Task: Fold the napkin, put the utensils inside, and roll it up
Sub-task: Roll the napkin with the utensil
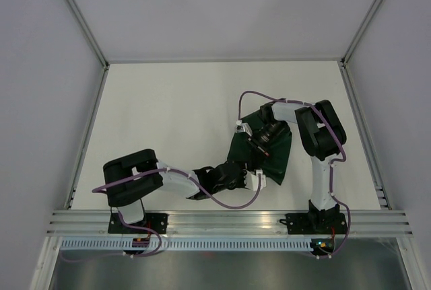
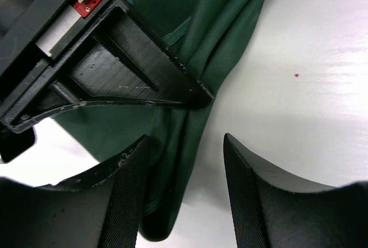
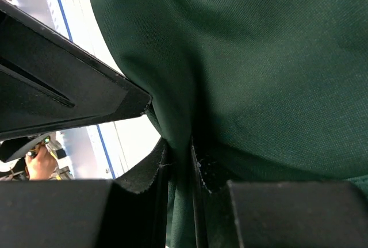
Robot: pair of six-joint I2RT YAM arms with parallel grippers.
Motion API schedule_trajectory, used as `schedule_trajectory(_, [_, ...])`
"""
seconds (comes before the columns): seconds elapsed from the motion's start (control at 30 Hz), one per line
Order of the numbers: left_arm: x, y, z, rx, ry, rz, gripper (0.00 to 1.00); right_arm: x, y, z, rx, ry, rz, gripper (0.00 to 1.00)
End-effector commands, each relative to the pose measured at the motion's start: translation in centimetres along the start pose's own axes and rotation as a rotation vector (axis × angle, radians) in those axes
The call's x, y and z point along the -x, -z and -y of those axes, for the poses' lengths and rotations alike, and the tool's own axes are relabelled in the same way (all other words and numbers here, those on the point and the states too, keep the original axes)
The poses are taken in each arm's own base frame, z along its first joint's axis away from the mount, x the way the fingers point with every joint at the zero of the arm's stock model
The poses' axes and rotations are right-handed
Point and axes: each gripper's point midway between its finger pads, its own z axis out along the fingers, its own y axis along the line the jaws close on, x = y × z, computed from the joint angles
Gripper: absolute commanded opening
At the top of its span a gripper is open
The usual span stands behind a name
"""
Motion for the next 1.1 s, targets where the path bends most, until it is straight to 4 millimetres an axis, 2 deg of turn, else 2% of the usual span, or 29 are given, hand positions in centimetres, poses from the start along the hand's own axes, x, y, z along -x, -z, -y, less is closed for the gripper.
schedule_trajectory(0.0, [2.6, -0.5, -2.0, 0.082, -0.106, 0.057, 0.60, -1.9, -0.5, 5.7, -0.153, 0.126, -0.111, 0.06])
schedule_trajectory(0.27, [2.3, -1.3, -1.7, 0.089, -0.147, 0.042, 0.61, -2.2, -0.6, 5.9, -0.146, 0.120, -0.117, 0.05])
schedule_trajectory(0.47, [1.2, -2.1, -1.7, 0.078, -0.163, 0.014, 0.61, -2.2, -0.5, 5.9, -0.145, 0.117, -0.120, 0.05])
schedule_trajectory(0.6, [0.7, -2.4, -2.4, 0.086, -0.165, -0.007, 0.61, -2.1, -0.5, 6.0, -0.146, 0.118, -0.119, 0.04])
schedule_trajectory(0.77, [0.3, -2.7, -1.5, 0.010, -0.141, -0.024, 0.60, -1.9, -0.5, 6.0, -0.144, 0.118, -0.117, 0.04])
schedule_trajectory(0.97, [-0.6, -2.8, -0.1, -0.059, -0.105, -0.060, 0.49, -1.8, -0.4, 6.1, -0.143, 0.116, -0.119, 0.04])
schedule_trajectory(1.07, [-0.9, -2.8, 0.6, -0.089, -0.080, -0.079, 0.36, -1.8, -0.4, 6.2, -0.145, 0.116, -0.117, 0.04])
